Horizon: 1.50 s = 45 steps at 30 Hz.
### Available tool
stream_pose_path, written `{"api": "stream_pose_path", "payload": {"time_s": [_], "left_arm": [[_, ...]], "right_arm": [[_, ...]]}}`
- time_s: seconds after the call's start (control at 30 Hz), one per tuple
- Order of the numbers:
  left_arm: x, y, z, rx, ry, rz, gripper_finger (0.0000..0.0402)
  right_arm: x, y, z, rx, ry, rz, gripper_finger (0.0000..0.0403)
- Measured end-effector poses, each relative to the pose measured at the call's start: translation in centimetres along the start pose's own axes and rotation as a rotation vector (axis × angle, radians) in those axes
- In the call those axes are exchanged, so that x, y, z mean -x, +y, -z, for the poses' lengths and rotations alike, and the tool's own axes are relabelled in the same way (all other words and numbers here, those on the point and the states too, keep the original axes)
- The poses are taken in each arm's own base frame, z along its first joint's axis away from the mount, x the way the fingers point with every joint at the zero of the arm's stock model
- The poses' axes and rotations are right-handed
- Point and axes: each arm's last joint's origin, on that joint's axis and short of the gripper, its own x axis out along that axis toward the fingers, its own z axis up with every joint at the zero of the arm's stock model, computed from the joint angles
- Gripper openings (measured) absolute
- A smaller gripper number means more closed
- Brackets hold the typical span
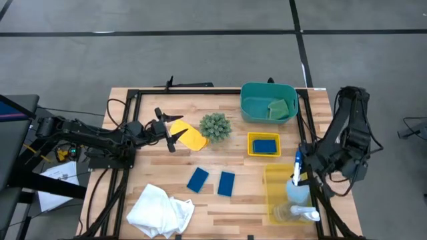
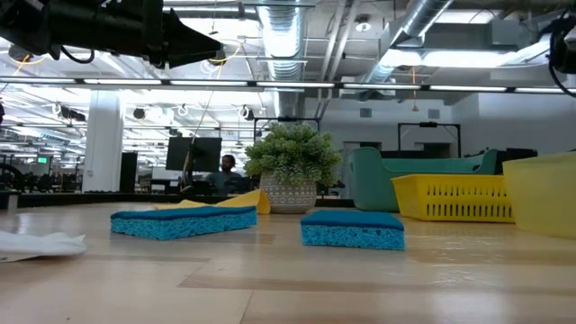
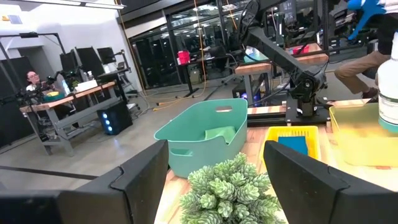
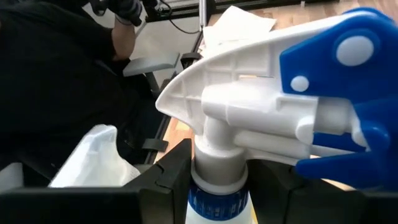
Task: Pick & Place Kitchen Items
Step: Put the white bottle into the bottom yellow bin
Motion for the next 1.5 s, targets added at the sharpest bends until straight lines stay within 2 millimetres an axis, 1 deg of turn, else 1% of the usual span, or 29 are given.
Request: {"api": "stream_pose_path", "payload": {"time_s": [0.23, 0.5, 0.6, 0.77, 0.93, 1.07, 1.3, 1.5], "left_arm": [[0.0, 0.0, 0.0, 0.000, 0.000, 0.000, 0.0260], [0.0, 0.0, -0.1, 0.005, -0.011, -0.002, 0.0260], [0.0, 0.0, -0.1, 0.007, -0.014, -0.003, 0.0260], [0.0, 0.0, -0.1, 0.007, -0.014, -0.003, 0.0260], [0.0, 0.0, -0.1, 0.007, -0.014, -0.003, 0.0260], [0.0, 0.0, -0.1, 0.007, -0.014, -0.003, 0.0260], [0.0, 0.0, -0.1, 0.006, -0.014, -0.003, 0.0260], [0.0, 0.0, -0.1, 0.006, -0.013, -0.003, 0.0260]], "right_arm": [[-0.6, 1.2, 0.8, 0.003, 0.021, 0.016, 0.0121], [-0.8, 1.9, 1.3, 0.002, 0.037, 0.010, 0.0127], [-0.8, 1.9, 1.3, -0.003, 0.039, 0.009, 0.0141], [-0.8, 1.8, 1.3, -0.004, 0.024, 0.022, 0.0180], [-0.5, 1.5, 1.1, -0.024, 0.011, 0.025, 0.0222], [-0.1, 1.1, 0.9, -0.040, -0.003, 0.015, 0.0243], [0.8, 0.4, 0.6, -0.056, -0.014, -0.018, 0.0245], [1.9, -0.8, 0.5, -0.065, -0.044, -0.007, 0.0245]]}}
